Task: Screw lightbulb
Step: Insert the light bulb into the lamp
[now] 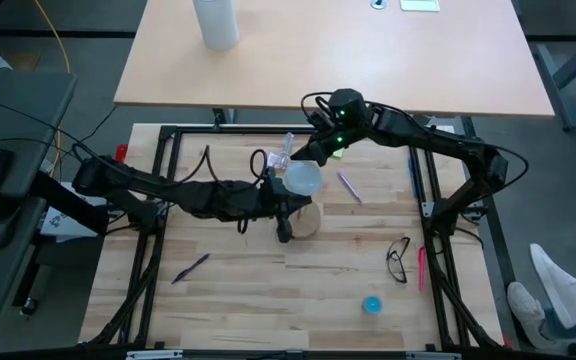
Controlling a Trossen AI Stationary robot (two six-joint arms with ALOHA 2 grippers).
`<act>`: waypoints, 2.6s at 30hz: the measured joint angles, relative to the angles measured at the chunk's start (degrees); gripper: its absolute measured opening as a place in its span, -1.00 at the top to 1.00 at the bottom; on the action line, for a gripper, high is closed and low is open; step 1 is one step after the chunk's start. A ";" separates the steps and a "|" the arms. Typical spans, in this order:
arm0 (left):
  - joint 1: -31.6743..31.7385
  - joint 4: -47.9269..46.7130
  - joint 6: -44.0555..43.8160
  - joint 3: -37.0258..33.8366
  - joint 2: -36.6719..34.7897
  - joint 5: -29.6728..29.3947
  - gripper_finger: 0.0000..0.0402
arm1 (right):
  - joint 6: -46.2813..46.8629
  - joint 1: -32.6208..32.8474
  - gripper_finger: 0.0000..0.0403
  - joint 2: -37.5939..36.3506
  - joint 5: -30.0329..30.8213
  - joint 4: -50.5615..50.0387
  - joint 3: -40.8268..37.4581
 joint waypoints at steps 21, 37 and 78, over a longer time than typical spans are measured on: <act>3.95 -7.00 -0.17 -0.13 -0.15 -0.59 1.00 | -0.74 0.90 1.00 -7.26 4.50 -13.95 0.00; 7.12 -8.44 1.40 -0.12 -0.33 0.36 1.00 | -0.21 1.85 1.00 -10.36 8.28 -21.92 0.02; 6.01 -13.54 3.45 -2.99 -14.61 17.10 1.00 | -3.98 -6.88 1.00 -14.88 14.96 -20.91 0.02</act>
